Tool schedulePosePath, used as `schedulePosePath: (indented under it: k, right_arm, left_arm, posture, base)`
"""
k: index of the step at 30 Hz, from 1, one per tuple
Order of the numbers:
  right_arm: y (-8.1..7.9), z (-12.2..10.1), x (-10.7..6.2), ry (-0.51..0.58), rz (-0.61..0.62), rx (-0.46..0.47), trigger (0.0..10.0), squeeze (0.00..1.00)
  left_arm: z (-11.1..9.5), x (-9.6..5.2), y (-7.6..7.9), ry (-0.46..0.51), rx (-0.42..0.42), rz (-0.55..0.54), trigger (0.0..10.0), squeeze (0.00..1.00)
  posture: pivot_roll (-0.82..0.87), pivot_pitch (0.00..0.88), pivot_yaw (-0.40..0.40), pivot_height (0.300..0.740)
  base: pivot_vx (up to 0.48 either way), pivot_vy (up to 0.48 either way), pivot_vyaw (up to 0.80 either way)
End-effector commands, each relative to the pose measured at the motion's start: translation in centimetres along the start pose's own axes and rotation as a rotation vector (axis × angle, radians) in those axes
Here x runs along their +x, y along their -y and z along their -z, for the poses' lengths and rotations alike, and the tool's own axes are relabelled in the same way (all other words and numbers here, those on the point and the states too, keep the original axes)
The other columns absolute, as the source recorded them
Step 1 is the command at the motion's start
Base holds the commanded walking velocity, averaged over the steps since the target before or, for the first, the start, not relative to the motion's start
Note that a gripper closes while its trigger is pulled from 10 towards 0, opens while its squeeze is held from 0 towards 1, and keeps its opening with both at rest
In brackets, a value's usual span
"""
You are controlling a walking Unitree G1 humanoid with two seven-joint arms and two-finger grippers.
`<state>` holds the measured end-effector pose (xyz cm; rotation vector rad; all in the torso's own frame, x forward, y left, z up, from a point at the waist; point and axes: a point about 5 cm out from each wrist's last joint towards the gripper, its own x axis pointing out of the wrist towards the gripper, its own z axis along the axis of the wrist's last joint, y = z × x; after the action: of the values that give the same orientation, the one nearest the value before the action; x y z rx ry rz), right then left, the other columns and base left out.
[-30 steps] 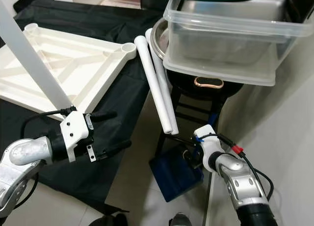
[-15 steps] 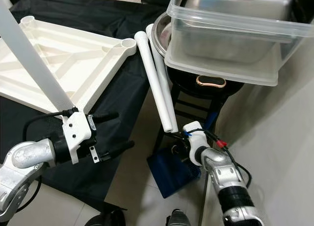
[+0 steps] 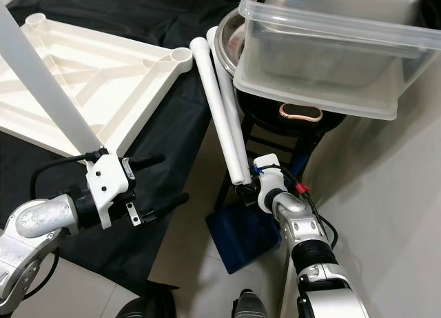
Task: Building children table
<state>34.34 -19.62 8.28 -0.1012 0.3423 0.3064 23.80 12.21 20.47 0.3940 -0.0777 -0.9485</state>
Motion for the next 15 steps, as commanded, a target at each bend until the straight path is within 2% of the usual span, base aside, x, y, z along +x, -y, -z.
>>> schedulePosePath:
  k: [1,5,8,15]
  right_arm:
    - [0.0,0.6,-0.1,-0.006,0.003,0.022,10.0,0.0]
    - [0.2,0.4,-0.2,0.027,-0.005,0.051,10.0,0.0]
    - [-0.1,-0.1,-0.1,0.078,-0.061,0.079,10.0,0.0]
    - [-0.2,-0.8,0.3,0.087,-0.08,0.031,10.0,0.0]
  left_arm:
    - [-0.1,-0.4,0.2,-0.008,0.007,-0.001,10.0,0.0]
    - [-0.1,-0.3,0.3,-0.008,0.005,0.0,10.0,0.0]
    - [-0.1,-0.3,0.4,-0.007,0.004,0.0,10.0,0.0]
    - [-0.3,-0.4,0.4,-0.008,0.003,-0.002,10.0,0.0]
  posture:
    - [-0.01,0.283,-0.006,0.74]
    - [-0.01,0.285,-0.003,0.74]
    - [0.0,0.287,-0.003,0.74]
    - [0.01,0.294,-0.002,0.74]
  base:
    - [0.0,0.0,0.0]
    - [0.0,0.0,0.0]
    - [0.0,0.0,0.0]
    - [0.0,0.0,0.0]
